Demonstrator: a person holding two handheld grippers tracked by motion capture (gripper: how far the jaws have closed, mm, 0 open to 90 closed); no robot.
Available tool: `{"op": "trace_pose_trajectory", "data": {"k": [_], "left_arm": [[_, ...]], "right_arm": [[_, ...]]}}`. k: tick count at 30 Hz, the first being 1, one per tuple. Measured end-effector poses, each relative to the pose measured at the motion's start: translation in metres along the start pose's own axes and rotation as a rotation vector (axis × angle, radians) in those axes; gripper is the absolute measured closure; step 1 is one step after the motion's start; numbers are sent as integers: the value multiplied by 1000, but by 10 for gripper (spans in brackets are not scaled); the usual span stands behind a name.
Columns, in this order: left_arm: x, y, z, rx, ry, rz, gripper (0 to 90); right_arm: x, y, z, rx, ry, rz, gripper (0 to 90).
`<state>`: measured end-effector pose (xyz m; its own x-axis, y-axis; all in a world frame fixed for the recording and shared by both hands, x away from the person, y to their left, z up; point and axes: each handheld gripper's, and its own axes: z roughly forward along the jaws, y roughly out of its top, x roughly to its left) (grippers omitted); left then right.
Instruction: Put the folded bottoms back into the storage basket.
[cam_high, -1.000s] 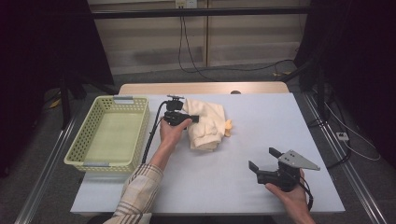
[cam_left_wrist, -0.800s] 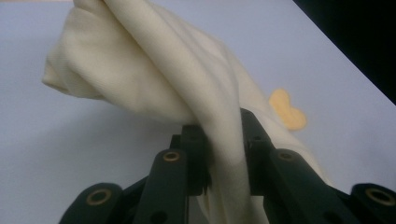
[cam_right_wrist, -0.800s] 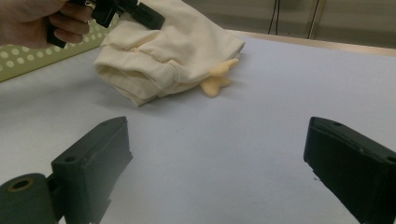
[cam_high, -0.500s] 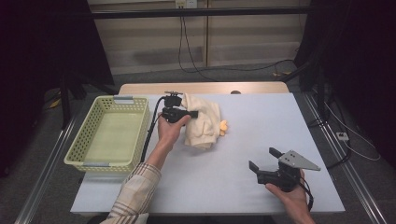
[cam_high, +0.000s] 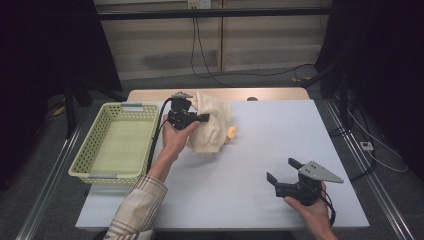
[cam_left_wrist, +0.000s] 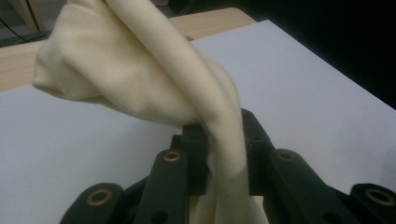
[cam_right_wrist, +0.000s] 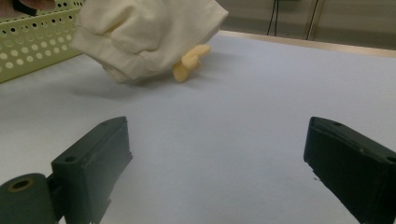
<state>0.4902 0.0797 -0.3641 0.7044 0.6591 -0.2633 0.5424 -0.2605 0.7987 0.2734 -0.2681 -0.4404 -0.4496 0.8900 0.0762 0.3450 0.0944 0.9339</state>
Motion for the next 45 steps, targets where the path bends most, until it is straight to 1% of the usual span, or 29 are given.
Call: {"op": "trace_pose_trajectory", "data": {"k": [1,3,6,8,11,15,17,18,21,23,25,27,28,36,42,45], "left_arm": [[0,1,-2,-4,-1,6,765],[0,2,-6,7,-11,21,764],[0,2,-13,-1,-8,33,764],[0,3,-17,-7,-2,46,764],[-4,4,-23,-13,19,71,765],[-8,5,-32,-27,15,105,765],[-10,5,-36,-36,24,121,765],[-11,5,-38,-39,24,121,766],[-13,5,-43,-46,36,139,766],[-13,3,-47,-52,41,142,765],[-12,1,-50,-61,36,136,765],[-11,-1,-53,-60,39,139,765],[-11,-2,-55,-66,36,131,766],[-7,-6,-74,-100,46,120,765],[-3,-10,-84,-127,41,97,765],[-3,-11,-91,-142,43,97,766]], "right_arm": [[0,0,0,-1,0,-2,68],[0,0,0,-3,0,1,68],[0,0,0,-4,0,0,68],[0,0,0,-4,0,0,68],[0,0,0,-4,-1,1,67],[0,0,-1,-6,-2,0,68],[0,0,-1,-8,-3,1,67],[0,0,-1,-8,-3,1,67],[0,0,-1,-9,-2,-1,67],[0,0,-2,-9,-3,1,67],[0,0,-2,-10,-3,1,67],[0,0,-2,-10,-3,0,67],[1,0,-2,-9,-2,-1,67],[1,0,-2,-9,-4,0,67],[1,0,-2,-10,-4,0,67],[1,0,-2,-11,-5,0,67]]}}
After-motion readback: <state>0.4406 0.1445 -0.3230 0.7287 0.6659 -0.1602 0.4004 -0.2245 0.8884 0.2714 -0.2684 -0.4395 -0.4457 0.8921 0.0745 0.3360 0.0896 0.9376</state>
